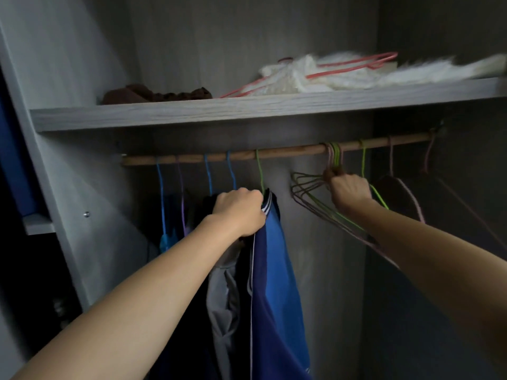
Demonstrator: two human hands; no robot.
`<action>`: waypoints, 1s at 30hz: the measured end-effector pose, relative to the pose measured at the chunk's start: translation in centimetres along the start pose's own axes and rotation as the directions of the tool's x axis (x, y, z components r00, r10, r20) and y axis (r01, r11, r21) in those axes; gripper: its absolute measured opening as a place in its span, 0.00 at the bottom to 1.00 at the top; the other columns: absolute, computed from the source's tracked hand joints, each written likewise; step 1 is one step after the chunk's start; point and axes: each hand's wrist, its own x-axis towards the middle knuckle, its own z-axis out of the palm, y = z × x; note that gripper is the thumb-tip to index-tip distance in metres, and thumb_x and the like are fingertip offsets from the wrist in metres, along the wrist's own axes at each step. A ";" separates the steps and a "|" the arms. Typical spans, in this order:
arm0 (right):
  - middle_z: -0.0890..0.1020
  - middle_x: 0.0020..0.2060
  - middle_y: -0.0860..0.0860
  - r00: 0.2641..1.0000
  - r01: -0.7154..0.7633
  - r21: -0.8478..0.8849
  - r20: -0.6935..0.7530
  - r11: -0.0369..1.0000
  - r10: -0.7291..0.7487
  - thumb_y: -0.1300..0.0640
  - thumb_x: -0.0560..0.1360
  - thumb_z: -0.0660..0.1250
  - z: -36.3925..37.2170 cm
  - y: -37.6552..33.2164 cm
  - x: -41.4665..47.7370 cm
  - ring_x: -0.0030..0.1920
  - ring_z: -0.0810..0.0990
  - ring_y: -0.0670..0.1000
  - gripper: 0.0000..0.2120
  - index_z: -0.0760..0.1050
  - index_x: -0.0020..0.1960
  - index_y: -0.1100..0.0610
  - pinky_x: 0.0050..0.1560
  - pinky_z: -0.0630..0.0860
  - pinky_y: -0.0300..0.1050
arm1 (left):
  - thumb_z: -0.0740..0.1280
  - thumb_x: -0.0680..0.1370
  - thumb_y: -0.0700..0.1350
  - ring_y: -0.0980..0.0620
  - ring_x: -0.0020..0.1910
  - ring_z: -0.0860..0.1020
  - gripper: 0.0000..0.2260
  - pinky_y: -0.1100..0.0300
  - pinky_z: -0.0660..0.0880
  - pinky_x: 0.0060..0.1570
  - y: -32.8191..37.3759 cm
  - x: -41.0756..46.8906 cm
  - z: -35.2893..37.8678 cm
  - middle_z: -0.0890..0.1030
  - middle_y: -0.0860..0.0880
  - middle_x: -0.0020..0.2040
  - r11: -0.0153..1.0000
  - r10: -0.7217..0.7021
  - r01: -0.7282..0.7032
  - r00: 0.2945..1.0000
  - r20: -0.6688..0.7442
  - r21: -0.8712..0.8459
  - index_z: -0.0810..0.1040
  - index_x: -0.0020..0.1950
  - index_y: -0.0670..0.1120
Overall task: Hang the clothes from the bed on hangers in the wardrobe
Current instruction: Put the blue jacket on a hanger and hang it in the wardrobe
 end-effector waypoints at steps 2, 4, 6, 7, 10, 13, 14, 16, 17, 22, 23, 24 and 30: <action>0.80 0.54 0.59 1.000 0.002 -0.002 0.006 1.000 -0.002 0.65 0.77 0.57 0.7 2.6 0.0 0.52 0.81 0.64 0.24 0.63 0.72 0.54 0.46 0.76 0.53 | 0.61 0.78 0.50 0.40 0.56 0.77 0.11 0.53 0.68 0.47 1.3 0.8 0.8 0.78 0.43 0.57 1.000 0.007 -0.008 1.000 0.008 0.005 0.76 0.56 0.47; 0.80 0.54 0.59 1.000 0.003 0.024 0.002 1.000 -0.003 0.65 0.77 0.57 1.3 4.9 0.1 0.51 0.81 0.64 0.24 0.64 0.71 0.53 0.45 0.76 0.53 | 0.61 0.78 0.50 0.40 0.57 0.76 0.12 0.53 0.70 0.49 2.6 1.6 1.7 0.78 0.43 0.58 1.000 0.012 -0.012 1.000 0.012 0.018 0.76 0.58 0.47; 0.80 0.54 0.59 1.000 0.001 0.042 -0.001 0.999 0.000 0.64 0.76 0.59 1.8 6.8 0.3 0.51 0.81 0.64 0.23 0.65 0.71 0.53 0.44 0.76 0.53 | 0.61 0.78 0.50 0.40 0.57 0.77 0.13 0.53 0.69 0.48 3.4 2.4 2.6 0.78 0.42 0.58 0.999 0.013 -0.014 1.000 0.008 0.051 0.76 0.58 0.47; 0.80 0.53 0.59 1.000 -0.001 0.041 0.005 0.999 0.001 0.63 0.77 0.60 2.0 7.7 0.4 0.51 0.81 0.63 0.22 0.67 0.70 0.54 0.45 0.75 0.52 | 0.61 0.78 0.50 0.40 0.57 0.77 0.12 0.54 0.69 0.46 3.7 2.8 3.1 0.78 0.42 0.58 0.998 0.009 -0.009 1.000 0.002 0.064 0.76 0.57 0.47; 0.80 0.52 0.58 1.000 -0.021 0.017 0.014 1.000 0.021 0.63 0.78 0.60 2.5 9.8 0.9 0.50 0.81 0.62 0.15 0.73 0.64 0.58 0.45 0.75 0.50 | 0.60 0.78 0.52 0.40 0.55 0.78 0.12 0.55 0.66 0.43 4.4 3.7 3.9 0.79 0.42 0.56 0.997 -0.019 0.022 0.999 -0.032 0.075 0.76 0.55 0.46; 0.80 0.51 0.59 0.999 -0.045 0.035 0.013 0.998 0.044 0.63 0.78 0.60 2.8 11.2 0.8 0.50 0.81 0.63 0.13 0.75 0.61 0.59 0.46 0.76 0.52 | 0.60 0.78 0.52 0.40 0.55 0.78 0.12 0.55 0.66 0.43 4.8 4.2 4.5 0.79 0.42 0.55 0.996 -0.049 0.053 0.997 -0.057 0.074 0.76 0.54 0.46; 0.80 0.51 0.60 0.999 -0.043 0.049 0.010 0.998 0.043 0.63 0.78 0.60 2.7 11.4 0.6 0.50 0.81 0.63 0.13 0.75 0.60 0.59 0.46 0.76 0.52 | 0.60 0.78 0.51 0.40 0.55 0.78 0.12 0.55 0.66 0.43 4.9 4.2 4.6 0.79 0.42 0.55 0.995 -0.056 0.060 0.997 -0.061 0.075 0.76 0.54 0.46; 0.80 0.50 0.60 0.999 -0.031 0.070 -0.018 0.997 0.032 0.63 0.76 0.62 2.2 11.4 0.3 0.50 0.81 0.64 0.12 0.76 0.59 0.58 0.46 0.77 0.53 | 0.61 0.78 0.50 0.40 0.55 0.78 0.11 0.55 0.67 0.44 4.8 4.2 4.8 0.79 0.42 0.56 0.994 -0.076 0.081 0.995 -0.058 0.079 0.76 0.55 0.45; 0.80 0.49 0.60 0.999 -0.027 0.077 -0.037 0.997 0.030 0.63 0.76 0.62 1.8 11.3 0.2 0.49 0.81 0.64 0.12 0.76 0.58 0.58 0.46 0.77 0.53 | 0.62 0.77 0.48 0.40 0.56 0.78 0.11 0.54 0.68 0.45 4.7 4.2 4.8 0.79 0.42 0.56 0.992 -0.093 0.096 0.995 -0.049 0.081 0.76 0.56 0.45; 0.81 0.50 0.61 0.992 -0.009 0.065 -0.124 0.998 0.017 0.63 0.74 0.63 -2.2 9.2 -0.2 0.49 0.81 0.65 0.17 0.74 0.62 0.56 0.44 0.75 0.51 | 0.63 0.78 0.46 0.43 0.54 0.78 0.09 0.52 0.66 0.57 3.2 3.3 4.9 0.80 0.44 0.55 0.978 -0.159 0.164 0.986 -0.045 0.130 0.76 0.56 0.46; 0.81 0.51 0.61 0.989 0.009 0.071 -0.150 0.997 0.002 0.63 0.74 0.63 -3.2 8.5 -0.5 0.50 0.80 0.65 0.18 0.73 0.63 0.55 0.43 0.74 0.51 | 0.63 0.78 0.46 0.43 0.54 0.78 0.09 0.52 0.66 0.57 2.7 3.0 4.9 0.80 0.44 0.54 0.977 -0.169 0.174 0.985 -0.047 0.127 0.76 0.55 0.46; 0.80 0.52 0.61 0.984 0.030 0.080 -0.175 0.996 -0.016 0.63 0.74 0.62 -4.1 7.8 -1.0 0.50 0.80 0.66 0.18 0.73 0.63 0.55 0.43 0.74 0.52 | 0.62 0.78 0.45 0.43 0.53 0.78 0.08 0.52 0.67 0.56 2.1 2.6 4.8 0.80 0.44 0.54 0.976 -0.177 0.181 0.983 -0.045 0.118 0.76 0.55 0.45; 0.77 0.54 0.60 0.977 0.077 0.130 -0.206 0.989 -0.049 0.60 0.76 0.61 -7.5 3.4 -4.5 0.51 0.78 0.66 0.18 0.69 0.65 0.55 0.41 0.71 0.53 | 0.61 0.78 0.43 0.39 0.55 0.78 0.10 0.53 0.72 0.47 -3.4 0.1 4.2 0.79 0.39 0.57 0.979 -0.199 0.201 0.979 -0.050 0.031 0.76 0.55 0.40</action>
